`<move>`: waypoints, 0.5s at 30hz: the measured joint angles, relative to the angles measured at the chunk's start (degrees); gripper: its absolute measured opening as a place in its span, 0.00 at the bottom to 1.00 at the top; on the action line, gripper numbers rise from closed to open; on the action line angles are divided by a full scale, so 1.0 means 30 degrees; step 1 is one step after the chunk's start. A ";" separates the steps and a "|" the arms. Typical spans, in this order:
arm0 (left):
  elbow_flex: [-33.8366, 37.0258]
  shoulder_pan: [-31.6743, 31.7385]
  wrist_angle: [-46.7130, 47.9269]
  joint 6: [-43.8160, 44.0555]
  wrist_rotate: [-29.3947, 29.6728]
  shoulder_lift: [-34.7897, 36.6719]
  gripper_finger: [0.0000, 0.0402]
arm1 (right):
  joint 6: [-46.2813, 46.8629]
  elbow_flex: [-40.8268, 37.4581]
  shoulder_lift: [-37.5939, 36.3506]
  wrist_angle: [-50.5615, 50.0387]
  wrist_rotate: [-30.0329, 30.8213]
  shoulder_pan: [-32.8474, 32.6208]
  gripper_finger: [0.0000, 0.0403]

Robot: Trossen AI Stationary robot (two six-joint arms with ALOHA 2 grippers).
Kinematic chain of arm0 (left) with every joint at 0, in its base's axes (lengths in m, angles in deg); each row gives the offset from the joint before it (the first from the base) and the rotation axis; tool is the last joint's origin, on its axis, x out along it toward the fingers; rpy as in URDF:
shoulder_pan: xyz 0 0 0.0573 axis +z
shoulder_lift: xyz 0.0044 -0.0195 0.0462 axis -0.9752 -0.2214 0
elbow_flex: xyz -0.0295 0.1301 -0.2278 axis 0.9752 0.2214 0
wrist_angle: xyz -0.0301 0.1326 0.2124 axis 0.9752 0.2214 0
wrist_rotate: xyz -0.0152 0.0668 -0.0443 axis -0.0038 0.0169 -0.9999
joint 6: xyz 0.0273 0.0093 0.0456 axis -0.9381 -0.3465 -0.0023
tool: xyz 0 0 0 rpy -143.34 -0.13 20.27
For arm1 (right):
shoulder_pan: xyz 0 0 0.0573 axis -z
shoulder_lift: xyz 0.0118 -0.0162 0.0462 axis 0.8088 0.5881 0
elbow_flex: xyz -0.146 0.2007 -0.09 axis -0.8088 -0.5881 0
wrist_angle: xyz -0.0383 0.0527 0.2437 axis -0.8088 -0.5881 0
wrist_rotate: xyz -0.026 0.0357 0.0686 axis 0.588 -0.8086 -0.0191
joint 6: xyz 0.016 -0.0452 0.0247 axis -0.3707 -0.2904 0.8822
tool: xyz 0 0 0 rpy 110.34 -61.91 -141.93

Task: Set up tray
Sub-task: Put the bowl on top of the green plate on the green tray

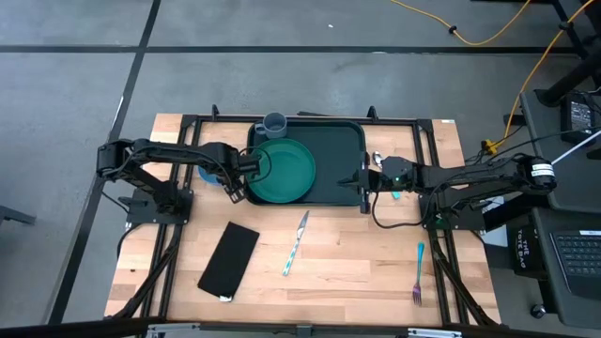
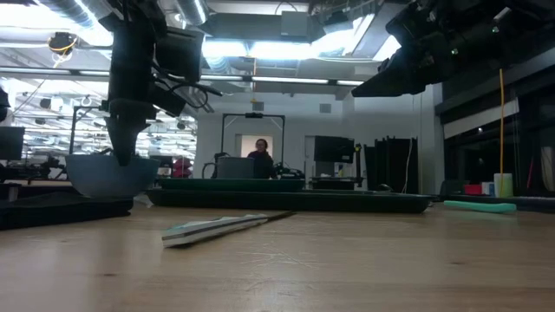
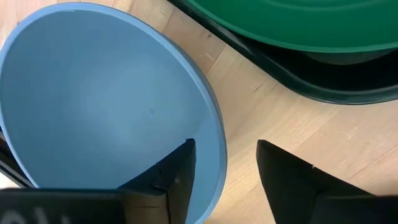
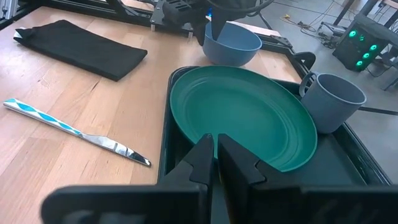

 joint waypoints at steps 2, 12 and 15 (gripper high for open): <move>0.0000 -0.0007 0.0000 0.0000 0.0000 0.0000 0.36 | -0.0007 0.0000 0.0000 0.0007 0.0000 -0.0006 0.07; 0.0000 -0.0028 0.0000 -0.0302 0.0015 0.0000 0.20 | -0.0011 0.0000 0.0000 0.0003 0.0000 -0.0004 0.07; 0.0000 -0.0028 0.0007 -0.0733 0.0080 0.0000 0.15 | -0.0014 0.0000 0.0000 -0.0002 -0.0006 -0.0001 0.07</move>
